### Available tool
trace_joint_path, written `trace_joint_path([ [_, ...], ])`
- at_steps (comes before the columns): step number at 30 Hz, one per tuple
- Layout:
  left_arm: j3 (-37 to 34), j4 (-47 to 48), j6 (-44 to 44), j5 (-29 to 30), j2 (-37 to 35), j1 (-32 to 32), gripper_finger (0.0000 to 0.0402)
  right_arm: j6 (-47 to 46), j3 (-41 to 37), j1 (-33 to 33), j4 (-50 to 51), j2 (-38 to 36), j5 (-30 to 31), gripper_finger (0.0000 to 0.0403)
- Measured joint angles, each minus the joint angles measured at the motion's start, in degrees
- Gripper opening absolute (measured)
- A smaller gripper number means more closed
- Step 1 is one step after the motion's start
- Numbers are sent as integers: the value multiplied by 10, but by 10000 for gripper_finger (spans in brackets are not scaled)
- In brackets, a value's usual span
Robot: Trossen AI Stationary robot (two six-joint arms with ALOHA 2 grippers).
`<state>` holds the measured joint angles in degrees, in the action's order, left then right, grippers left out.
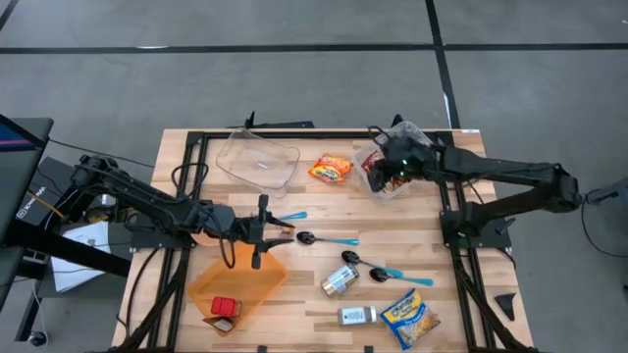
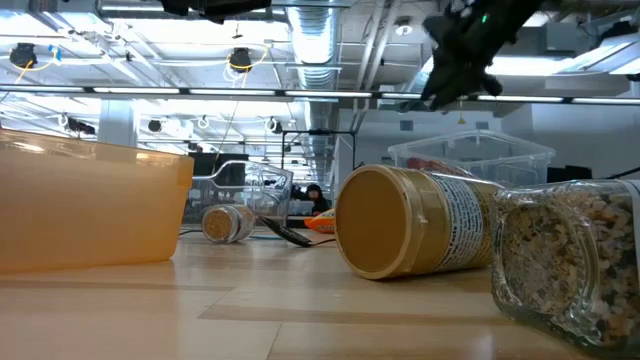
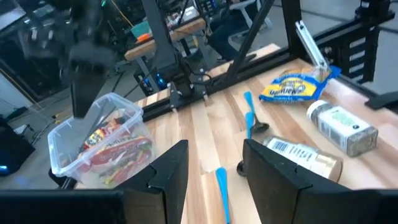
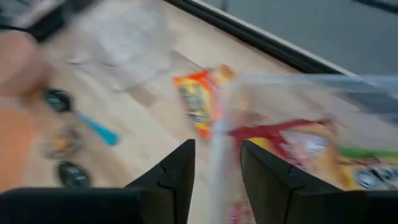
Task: Pick & Place Food Item
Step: Put the orange noodle pack into the right transparent bin
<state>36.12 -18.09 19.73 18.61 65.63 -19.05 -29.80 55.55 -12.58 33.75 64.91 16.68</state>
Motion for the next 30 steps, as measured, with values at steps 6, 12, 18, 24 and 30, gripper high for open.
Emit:
trace_joint_path([
  [6,0,28,46,1,0,-16,145,-2,0,165,-38,-9,51,123],
  [12,0,4,55,0,0,-28,145,-2,-1,352,-105,24,131,123],
  [18,0,-7,49,0,0,-28,145,-2,0,484,-154,44,240,123],
  [24,0,-17,39,0,0,-28,145,7,0,551,-170,34,300,123],
  [30,0,-28,38,0,0,-28,145,9,0,573,-168,33,342,123],
])
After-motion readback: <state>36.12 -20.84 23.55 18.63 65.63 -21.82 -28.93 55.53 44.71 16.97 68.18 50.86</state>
